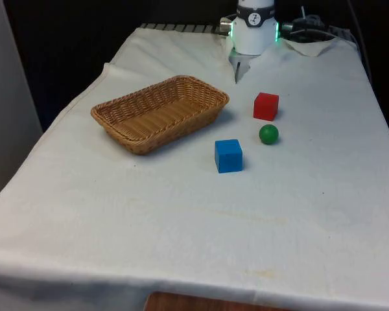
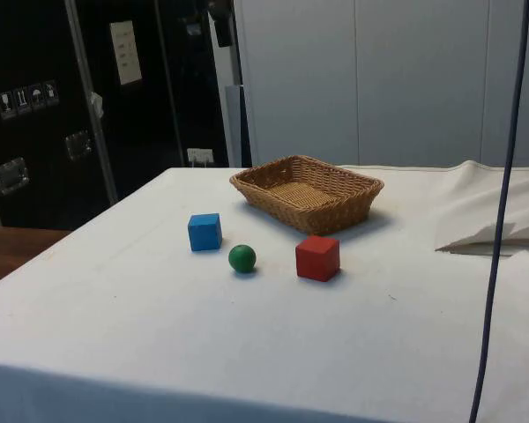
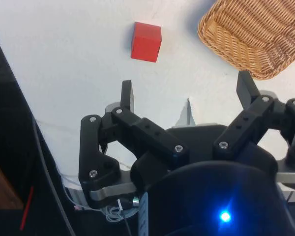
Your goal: Place all non-red objects into the basket.
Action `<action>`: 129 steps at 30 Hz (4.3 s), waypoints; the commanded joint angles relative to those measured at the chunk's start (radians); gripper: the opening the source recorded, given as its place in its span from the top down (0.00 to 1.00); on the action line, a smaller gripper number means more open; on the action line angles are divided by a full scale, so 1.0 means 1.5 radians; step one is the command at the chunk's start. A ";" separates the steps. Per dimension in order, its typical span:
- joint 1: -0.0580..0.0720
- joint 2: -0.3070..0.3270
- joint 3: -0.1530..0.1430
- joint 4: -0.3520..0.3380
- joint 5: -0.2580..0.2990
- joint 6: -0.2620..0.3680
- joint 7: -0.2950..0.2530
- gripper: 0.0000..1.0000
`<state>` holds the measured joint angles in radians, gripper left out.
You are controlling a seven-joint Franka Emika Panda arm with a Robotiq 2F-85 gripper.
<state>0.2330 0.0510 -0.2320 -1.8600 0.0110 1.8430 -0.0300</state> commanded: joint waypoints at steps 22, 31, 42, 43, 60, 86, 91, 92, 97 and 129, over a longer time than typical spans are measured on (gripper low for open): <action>0.008 -0.020 0.032 -0.064 -0.019 0.086 0.039 0.00; 0.007 -0.019 0.034 -0.093 -0.006 0.145 0.030 0.00; 0.004 -0.008 0.033 -0.126 0.017 0.203 0.006 0.00; 0.003 -0.006 0.032 -0.128 0.018 0.209 0.001 0.00; 0.002 0.036 0.030 -0.128 0.024 0.264 -0.083 0.00; -0.013 0.170 0.013 -0.077 0.095 0.333 -0.222 0.00; -0.016 0.187 0.010 -0.074 0.115 0.341 -0.251 0.00; -0.017 0.195 0.009 -0.073 0.123 0.345 -0.265 0.00; -0.019 0.213 0.005 -0.065 0.144 0.349 -0.297 0.00; -0.005 0.301 -0.011 -0.056 0.111 0.437 -0.283 0.00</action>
<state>0.2150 0.4990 -0.2350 -1.9420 0.1890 2.4880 -0.4650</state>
